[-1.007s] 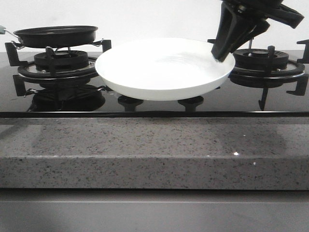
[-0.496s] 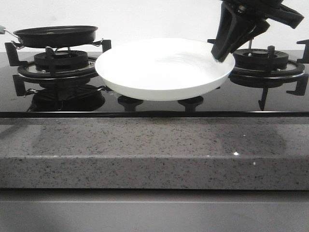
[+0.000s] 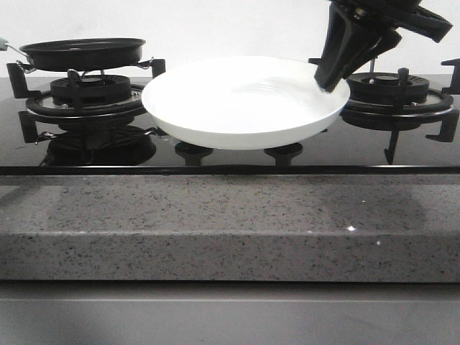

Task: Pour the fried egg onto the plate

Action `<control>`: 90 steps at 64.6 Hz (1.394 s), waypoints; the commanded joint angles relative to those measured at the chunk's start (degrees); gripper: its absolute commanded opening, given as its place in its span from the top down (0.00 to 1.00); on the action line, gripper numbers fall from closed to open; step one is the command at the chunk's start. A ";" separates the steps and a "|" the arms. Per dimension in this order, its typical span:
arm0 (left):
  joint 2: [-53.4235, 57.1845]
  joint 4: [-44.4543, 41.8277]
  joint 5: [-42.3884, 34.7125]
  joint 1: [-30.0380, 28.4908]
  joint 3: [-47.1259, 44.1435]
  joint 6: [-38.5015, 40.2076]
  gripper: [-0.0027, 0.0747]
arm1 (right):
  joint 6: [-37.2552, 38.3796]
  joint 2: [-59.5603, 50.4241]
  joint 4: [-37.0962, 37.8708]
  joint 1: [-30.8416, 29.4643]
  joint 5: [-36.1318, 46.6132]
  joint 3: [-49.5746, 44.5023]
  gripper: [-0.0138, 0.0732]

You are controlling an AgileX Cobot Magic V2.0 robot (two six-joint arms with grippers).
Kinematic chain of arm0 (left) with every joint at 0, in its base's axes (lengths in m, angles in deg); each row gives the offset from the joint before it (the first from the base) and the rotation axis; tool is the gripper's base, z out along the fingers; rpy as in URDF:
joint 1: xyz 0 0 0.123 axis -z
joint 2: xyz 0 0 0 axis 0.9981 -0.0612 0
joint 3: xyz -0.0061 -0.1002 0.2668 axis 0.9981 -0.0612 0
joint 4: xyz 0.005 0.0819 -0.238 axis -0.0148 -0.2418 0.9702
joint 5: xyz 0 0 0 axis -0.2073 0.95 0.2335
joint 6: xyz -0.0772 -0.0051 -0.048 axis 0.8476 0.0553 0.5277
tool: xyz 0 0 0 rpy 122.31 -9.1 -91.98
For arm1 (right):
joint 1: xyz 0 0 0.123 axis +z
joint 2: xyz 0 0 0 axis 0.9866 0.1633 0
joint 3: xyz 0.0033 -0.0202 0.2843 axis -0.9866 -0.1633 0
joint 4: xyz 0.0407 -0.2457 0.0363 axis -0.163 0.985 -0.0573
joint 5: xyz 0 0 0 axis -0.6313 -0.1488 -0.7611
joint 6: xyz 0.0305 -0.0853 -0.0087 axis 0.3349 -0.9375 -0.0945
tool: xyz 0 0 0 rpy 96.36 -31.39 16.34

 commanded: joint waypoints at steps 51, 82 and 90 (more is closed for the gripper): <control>-44.52 71.88 16.08 -16.24 22.15 -27.08 0.35 | -0.50 -2.60 -1.17 -0.03 2.39 1.38 0.92; -46.28 75.12 16.09 -17.24 22.52 -27.20 0.54 | -0.50 -2.60 -1.17 -0.03 2.44 1.38 0.92; -46.28 75.99 16.23 -17.35 22.60 -27.20 0.55 | -0.50 -2.60 -1.17 -0.03 2.44 1.38 0.92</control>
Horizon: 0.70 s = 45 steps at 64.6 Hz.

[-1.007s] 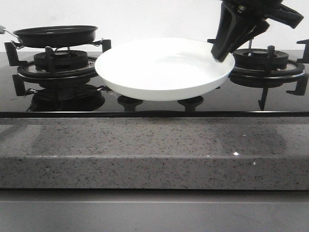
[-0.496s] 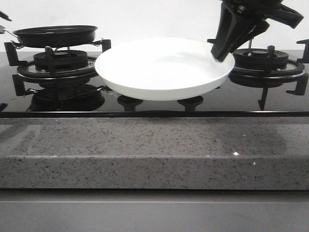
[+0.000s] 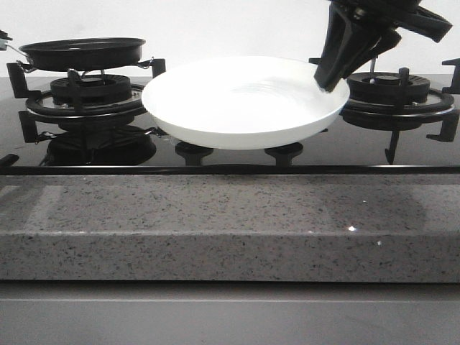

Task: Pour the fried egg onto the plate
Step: 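Lift the pan with the left gripper and tip the egg onto the plate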

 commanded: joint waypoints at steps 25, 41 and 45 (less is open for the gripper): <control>2.53 8.16 4.65 -0.19 1.77 -3.04 0.71 | -0.50 -2.60 -1.17 -0.03 2.35 1.38 0.92; 2.53 8.92 5.88 -0.19 1.77 -3.16 0.93 | -0.50 -2.60 -1.17 -0.03 2.35 1.38 0.92; 2.53 9.19 6.02 -0.30 1.77 -3.55 0.98 | -0.50 -2.60 -1.17 -0.03 2.35 1.38 0.92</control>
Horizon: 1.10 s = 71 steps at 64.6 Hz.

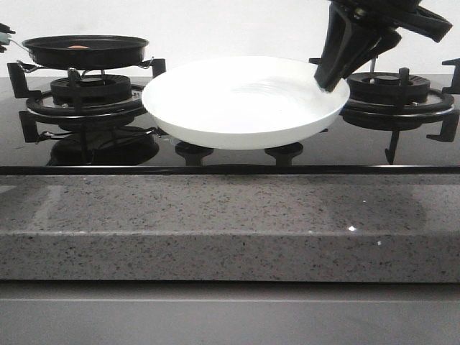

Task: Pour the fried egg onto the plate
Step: 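Lift the pan with the left gripper and tip the egg onto the plate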

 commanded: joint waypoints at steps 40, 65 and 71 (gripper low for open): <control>13.63 6.09 5.89 1.37 1.77 -10.81 0.99 | -0.50 -2.60 -1.17 -0.03 2.35 1.38 0.92; 26.15 -11.25 -10.20 17.28 1.77 -10.81 0.99 | -0.50 -2.60 -1.17 -0.03 2.35 1.38 0.92; 28.14 -16.78 -15.52 22.18 1.77 -10.92 0.99 | -0.50 -2.60 -1.17 -0.03 2.35 1.38 0.92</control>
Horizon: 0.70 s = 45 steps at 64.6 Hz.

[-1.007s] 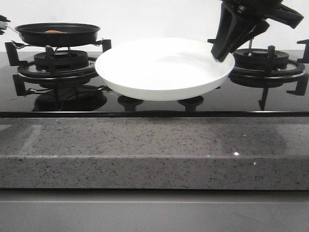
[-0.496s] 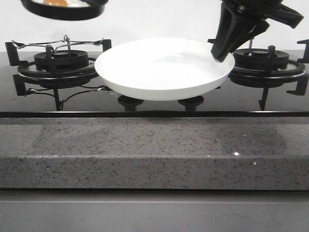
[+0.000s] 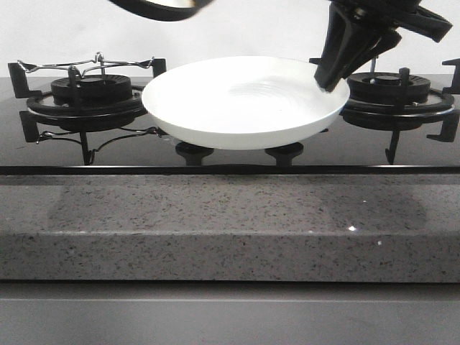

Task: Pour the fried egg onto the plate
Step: 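Lift the pan with the left gripper and tip the egg onto the plate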

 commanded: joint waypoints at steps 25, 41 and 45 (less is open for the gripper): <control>9.73 -28.89 -22.63 24.87 1.77 -0.22 0.99 | -0.50 -2.60 -1.17 -0.03 2.31 1.38 0.92; 10.09 -50.06 -24.43 34.52 1.77 -0.22 0.99 | -0.50 -2.60 -1.17 -0.03 2.31 1.38 0.92; 10.09 -52.52 -25.11 35.73 1.77 -0.22 0.99 | -0.50 -2.60 -1.17 -0.03 2.31 1.38 0.92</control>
